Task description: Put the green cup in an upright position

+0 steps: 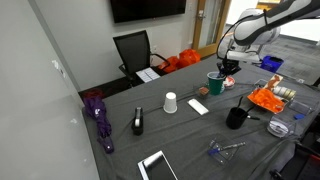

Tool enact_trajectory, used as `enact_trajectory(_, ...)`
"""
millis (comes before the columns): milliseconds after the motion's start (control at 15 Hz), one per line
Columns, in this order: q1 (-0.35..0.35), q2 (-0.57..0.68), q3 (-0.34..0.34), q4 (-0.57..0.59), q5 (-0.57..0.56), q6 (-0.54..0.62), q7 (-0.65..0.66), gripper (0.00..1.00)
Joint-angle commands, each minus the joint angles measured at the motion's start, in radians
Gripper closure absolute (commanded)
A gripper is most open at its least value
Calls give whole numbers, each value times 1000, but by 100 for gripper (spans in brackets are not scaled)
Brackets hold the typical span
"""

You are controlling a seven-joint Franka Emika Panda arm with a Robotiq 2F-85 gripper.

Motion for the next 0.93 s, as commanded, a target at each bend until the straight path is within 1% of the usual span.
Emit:
enact_trajectory(0, -11, 19, 4, 12, 56, 41, -13, 99)
enact_trajectory(133, -10, 33, 3, 20, 76, 72, -5, 99)
enact_trajectory(267, -3, 44, -10, 26, 50, 83, 7, 99)
enact_trajectory(733, -9, 59, -36, -4, 7, 124, -27, 99)
enact_trajectory(867, -9, 64, -52, -22, -29, 134, -41, 99)
